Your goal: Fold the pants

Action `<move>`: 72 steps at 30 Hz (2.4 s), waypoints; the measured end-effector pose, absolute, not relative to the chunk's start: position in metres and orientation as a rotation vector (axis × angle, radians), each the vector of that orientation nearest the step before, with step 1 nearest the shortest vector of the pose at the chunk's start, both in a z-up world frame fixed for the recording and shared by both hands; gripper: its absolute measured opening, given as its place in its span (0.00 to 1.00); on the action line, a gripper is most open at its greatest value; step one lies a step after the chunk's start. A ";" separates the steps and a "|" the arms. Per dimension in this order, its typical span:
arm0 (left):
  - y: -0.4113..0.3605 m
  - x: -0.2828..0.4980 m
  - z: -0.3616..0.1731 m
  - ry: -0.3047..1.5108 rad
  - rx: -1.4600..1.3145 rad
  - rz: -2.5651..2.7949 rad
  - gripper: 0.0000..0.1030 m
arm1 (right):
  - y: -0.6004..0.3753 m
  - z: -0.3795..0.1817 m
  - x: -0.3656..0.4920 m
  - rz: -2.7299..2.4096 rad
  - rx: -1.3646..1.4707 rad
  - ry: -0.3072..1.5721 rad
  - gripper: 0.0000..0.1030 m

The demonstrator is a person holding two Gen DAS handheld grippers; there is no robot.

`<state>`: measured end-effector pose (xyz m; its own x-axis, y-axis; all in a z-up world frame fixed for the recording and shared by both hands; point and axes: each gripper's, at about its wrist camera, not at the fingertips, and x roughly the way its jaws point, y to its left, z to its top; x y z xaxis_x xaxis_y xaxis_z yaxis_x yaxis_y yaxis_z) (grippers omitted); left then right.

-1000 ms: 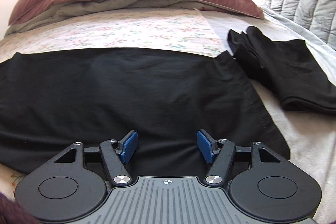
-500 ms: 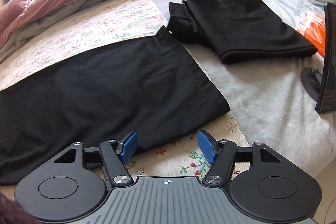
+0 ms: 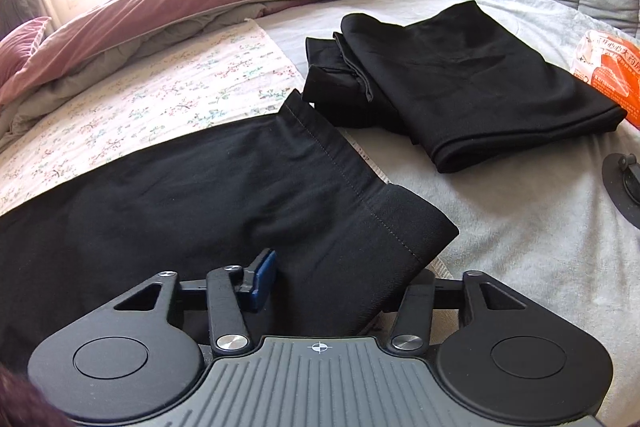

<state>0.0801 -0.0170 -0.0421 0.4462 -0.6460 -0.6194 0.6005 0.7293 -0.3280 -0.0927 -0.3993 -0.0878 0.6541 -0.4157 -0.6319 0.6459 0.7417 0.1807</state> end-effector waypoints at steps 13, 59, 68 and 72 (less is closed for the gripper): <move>-0.021 0.090 -0.049 0.913 -0.245 -0.800 0.74 | -0.327 -0.042 -0.052 -0.419 0.170 0.519 0.04; -0.028 0.110 -0.079 1.059 -0.828 -0.625 0.48 | -0.122 -0.078 -0.026 0.113 -0.240 0.653 0.10; -0.040 0.107 -0.063 1.002 -0.561 -0.563 0.12 | -0.129 -0.073 -0.010 0.183 -0.183 0.694 0.21; -0.033 0.111 -0.043 0.955 -0.446 -0.544 0.12 | -0.140 -0.061 -0.012 0.270 -0.084 0.679 0.58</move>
